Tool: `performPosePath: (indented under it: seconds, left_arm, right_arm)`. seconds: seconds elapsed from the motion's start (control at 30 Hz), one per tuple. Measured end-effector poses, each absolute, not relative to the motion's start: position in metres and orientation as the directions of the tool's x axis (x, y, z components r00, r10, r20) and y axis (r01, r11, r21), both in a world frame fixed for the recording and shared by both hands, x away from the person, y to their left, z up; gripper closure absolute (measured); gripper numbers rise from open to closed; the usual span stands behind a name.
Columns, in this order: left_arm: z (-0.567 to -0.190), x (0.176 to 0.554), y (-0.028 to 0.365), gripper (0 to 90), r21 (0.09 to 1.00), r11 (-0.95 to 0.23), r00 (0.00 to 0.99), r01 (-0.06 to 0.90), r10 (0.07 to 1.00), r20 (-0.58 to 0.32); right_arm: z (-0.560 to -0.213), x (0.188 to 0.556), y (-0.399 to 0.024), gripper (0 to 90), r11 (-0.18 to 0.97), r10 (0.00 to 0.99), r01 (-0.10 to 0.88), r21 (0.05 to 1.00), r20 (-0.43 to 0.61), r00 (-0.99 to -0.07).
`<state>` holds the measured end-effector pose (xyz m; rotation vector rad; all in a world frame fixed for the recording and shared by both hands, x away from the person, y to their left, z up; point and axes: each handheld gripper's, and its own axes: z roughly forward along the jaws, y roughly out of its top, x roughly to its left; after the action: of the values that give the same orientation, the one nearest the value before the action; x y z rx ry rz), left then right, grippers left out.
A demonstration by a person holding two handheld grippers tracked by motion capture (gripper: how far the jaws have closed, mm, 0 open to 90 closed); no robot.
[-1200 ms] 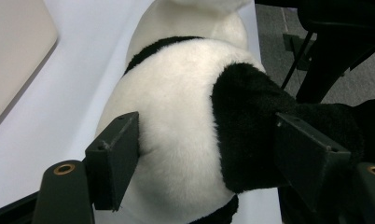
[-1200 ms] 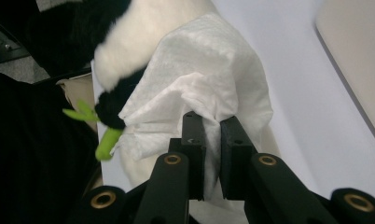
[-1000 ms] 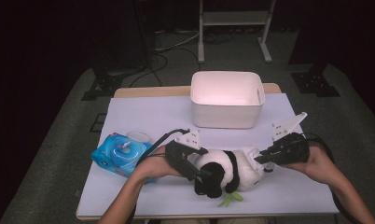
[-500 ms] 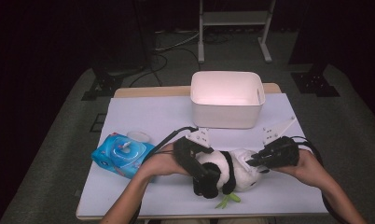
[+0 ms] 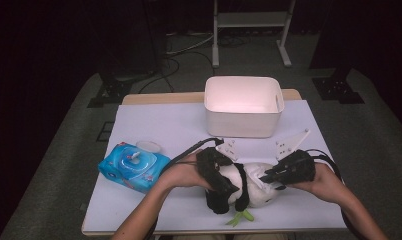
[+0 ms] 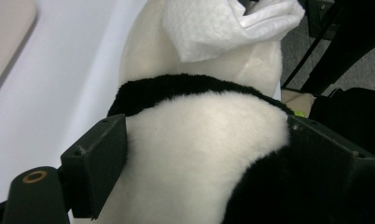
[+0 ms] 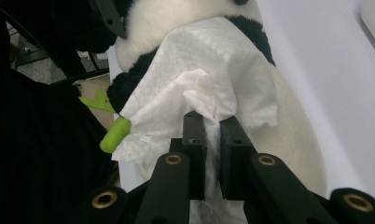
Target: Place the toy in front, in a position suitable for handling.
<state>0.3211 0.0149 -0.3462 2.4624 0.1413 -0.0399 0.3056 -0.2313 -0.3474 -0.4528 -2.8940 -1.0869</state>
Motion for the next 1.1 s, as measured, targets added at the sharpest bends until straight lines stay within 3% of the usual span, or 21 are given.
performPosePath:
  seconds: [0.37,0.63,0.9,1.1]
  left_arm:
    - [-0.355,0.323,0.004,11.4,0.6,-0.794,0.995,0.096,0.087,-0.043]
    - [-0.351,0.321,0.007,42.0,0.637,-0.768,0.996,0.068,0.091,0.003]
    - [-0.338,0.337,0.005,45.2,0.628,-0.778,0.998,0.031,0.056,0.021]
    - [-0.328,0.352,0.002,44.9,0.589,-0.808,0.996,-0.024,0.033,0.086]
  right_arm:
    - [-0.349,0.306,-0.232,82.0,0.71,0.259,0.274,0.649,0.121,-0.958]
    - [-0.347,0.308,-0.24,81.9,0.689,0.279,0.281,0.669,0.113,-0.954]
    - [-0.331,0.326,-0.25,81.6,0.671,0.295,0.293,0.681,0.116,-0.948]
    - [-0.329,0.345,-0.246,81.4,0.669,0.312,0.306,0.677,0.118,-0.943]
